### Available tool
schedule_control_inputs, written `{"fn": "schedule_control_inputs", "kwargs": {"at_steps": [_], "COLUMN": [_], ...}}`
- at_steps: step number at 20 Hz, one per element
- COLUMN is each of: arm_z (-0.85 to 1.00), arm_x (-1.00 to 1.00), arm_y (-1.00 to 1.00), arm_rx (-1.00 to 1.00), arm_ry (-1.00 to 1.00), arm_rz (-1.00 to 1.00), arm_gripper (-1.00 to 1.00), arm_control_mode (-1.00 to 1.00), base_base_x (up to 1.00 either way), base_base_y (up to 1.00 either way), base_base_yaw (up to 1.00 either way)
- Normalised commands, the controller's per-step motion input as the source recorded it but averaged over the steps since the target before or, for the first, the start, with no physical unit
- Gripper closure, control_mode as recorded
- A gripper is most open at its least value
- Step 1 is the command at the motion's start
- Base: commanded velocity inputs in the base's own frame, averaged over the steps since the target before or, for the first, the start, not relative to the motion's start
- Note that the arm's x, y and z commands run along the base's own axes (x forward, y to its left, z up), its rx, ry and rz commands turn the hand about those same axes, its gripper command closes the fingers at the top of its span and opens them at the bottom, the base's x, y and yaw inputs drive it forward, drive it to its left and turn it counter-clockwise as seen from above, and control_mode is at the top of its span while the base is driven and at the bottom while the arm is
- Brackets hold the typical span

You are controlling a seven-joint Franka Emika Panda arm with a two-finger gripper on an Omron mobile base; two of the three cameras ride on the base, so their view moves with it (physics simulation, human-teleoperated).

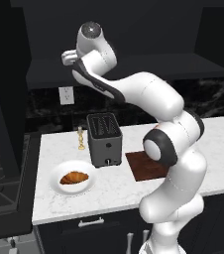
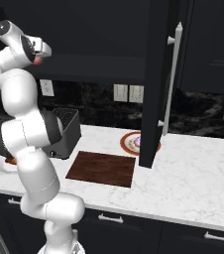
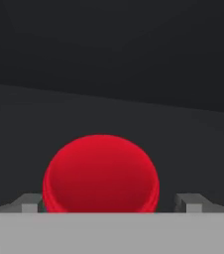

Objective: From the different types of pastries on the counter, select a croissant and place it on the cutting board. Then retrieve a jar of jam from the cabinet and place it alongside the croissant on the cutting board.

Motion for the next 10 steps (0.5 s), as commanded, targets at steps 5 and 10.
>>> {"fn": "schedule_control_inputs", "kwargs": {"at_steps": [5, 10], "arm_z": [-0.1, -0.06], "arm_x": [0.44, 0.18], "arm_y": [0.02, 0.29], "arm_rx": [0.0, 0.0], "arm_ry": [0.0, 0.0], "arm_rz": [0.0, 0.0], "arm_gripper": [-1.0, 1.0], "arm_control_mode": [-1.0, -1.0], "base_base_x": [0.0, 0.0], "base_base_y": [0.0, 0.0], "base_base_yaw": [0.0, 0.0]}}
